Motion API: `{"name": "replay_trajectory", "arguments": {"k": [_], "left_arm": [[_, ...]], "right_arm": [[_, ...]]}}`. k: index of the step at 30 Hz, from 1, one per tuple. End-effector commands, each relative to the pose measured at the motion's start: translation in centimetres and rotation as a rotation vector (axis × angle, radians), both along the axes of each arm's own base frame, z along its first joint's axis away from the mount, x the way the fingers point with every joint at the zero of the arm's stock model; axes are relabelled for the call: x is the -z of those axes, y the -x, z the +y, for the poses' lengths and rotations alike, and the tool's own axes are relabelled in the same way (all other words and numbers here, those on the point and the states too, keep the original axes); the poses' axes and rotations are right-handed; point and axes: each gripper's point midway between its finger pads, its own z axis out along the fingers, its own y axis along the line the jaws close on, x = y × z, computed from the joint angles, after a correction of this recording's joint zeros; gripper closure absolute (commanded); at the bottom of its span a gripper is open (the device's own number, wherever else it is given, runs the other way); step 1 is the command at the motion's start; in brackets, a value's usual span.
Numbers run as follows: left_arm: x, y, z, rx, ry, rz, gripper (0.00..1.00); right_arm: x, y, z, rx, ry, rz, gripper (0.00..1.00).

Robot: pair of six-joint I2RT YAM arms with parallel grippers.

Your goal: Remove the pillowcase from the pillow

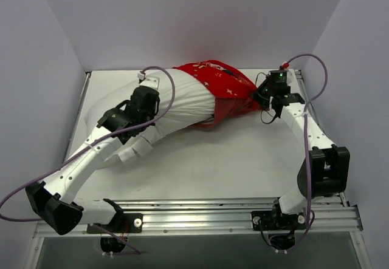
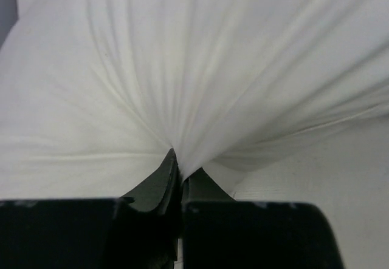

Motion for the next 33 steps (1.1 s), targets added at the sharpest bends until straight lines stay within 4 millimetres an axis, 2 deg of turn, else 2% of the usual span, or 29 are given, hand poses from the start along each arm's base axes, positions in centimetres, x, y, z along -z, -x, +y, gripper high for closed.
{"name": "replay_trajectory", "arguments": {"k": [1, 2, 3, 7, 9, 10, 12, 13, 16, 18, 19, 20, 21, 22, 23, 25, 26, 27, 29, 30, 32, 33], "left_arm": [[-7.6, 1.3, 10.8, -0.273, -0.21, -0.155, 0.98], [-8.3, 1.3, 11.6, -0.296, -0.228, -0.167, 0.98], [-8.8, 1.3, 12.8, -0.335, -0.232, -0.173, 0.98], [-10.7, 1.0, 15.1, -0.406, -0.215, -0.207, 0.98], [-12.0, 0.7, 15.4, -0.414, -0.194, -0.237, 0.98], [-12.5, 0.6, 15.6, -0.42, -0.19, -0.247, 0.98], [-13.9, 0.0, 15.5, -0.42, -0.176, -0.282, 0.98], [-14.4, -0.1, 15.5, -0.42, -0.171, -0.292, 0.98], [-15.7, -1.4, 15.3, -0.422, -0.152, -0.318, 0.98], [-15.6, -2.7, 14.7, -0.412, -0.145, -0.312, 0.98], [-16.5, -3.2, 14.4, -0.411, -0.129, -0.33, 0.98], [-16.7, -3.7, 14.2, -0.405, -0.121, -0.334, 0.98], [-16.2, -4.8, 13.7, -0.4, -0.126, -0.318, 0.98], [-16.4, -5.3, 13.5, -0.401, -0.122, -0.323, 0.98], [-17.5, -5.8, 13.3, -0.399, -0.101, -0.35, 0.98], [-17.5, -7.4, 12.6, -0.386, -0.1, -0.348, 0.98], [-19.0, -7.6, 12.5, -0.387, -0.085, -0.377, 0.98], [-18.6, -8.7, 12.3, -0.39, -0.095, -0.366, 0.98], [-19.4, -9.3, 12.5, -0.401, -0.096, -0.379, 0.98], [-20.4, -9.9, 12.6, -0.411, -0.089, -0.401, 0.98], [-21.4, -10.1, 13.1, -0.434, -0.077, -0.422, 0.98], [-22.6, -10.2, 13.3, -0.444, -0.061, -0.453, 0.98]], "right_arm": [[-5.0, -2.5, -11.9, 0.405, 0.161, -0.104, 1.0], [-5.9, -2.4, -12.7, 0.429, 0.163, -0.117, 1.0], [-7.7, -2.6, -14.3, 0.468, 0.161, -0.152, 1.0], [-12.2, -2.3, -17.5, 0.527, 0.181, -0.228, 1.0], [-13.6, -2.3, -18.4, 0.53, 0.216, -0.241, 1.0], [-15.5, -2.3, -19.0, 0.54, 0.226, -0.274, 1.0], [-16.5, -2.5, -19.4, 0.527, 0.257, -0.281, 1.0], [-18.2, -2.8, -19.5, 0.524, 0.264, -0.314, 1.0], [-19.0, -4.1, -19.0, 0.445, 0.277, -0.324, 1.0], [-20.7, -5.5, -17.7, 0.359, 0.254, -0.372, 1.0], [-21.3, -5.8, -17.3, 0.334, 0.248, -0.389, 1.0], [-22.6, -6.4, -16.9, 0.311, 0.242, -0.428, 1.0], [-23.4, -6.7, -15.7, 0.249, 0.218, -0.46, 1.0], [-24.1, -7.0, -15.4, 0.231, 0.211, -0.483, 1.0], [-25.1, -7.2, -15.1, 0.217, 0.208, -0.516, 1.0], [-28.0, -7.4, -14.4, 0.184, 0.203, -0.593, 1.0], [-28.6, -7.6, -14.4, 0.182, 0.204, -0.611, 1.0], [-30.8, -7.4, -14.4, 0.187, 0.209, -0.661, 1.0], [-32.1, -7.8, -14.8, 0.207, 0.219, -0.692, 1.0], [-33.8, -7.5, -15.0, 0.219, 0.229, -0.73, 1.0], [-35.0, -7.6, -15.4, 0.243, 0.237, -0.77, 1.0], [-35.4, -7.7, -15.5, 0.246, 0.239, -0.788, 1.0]]}}
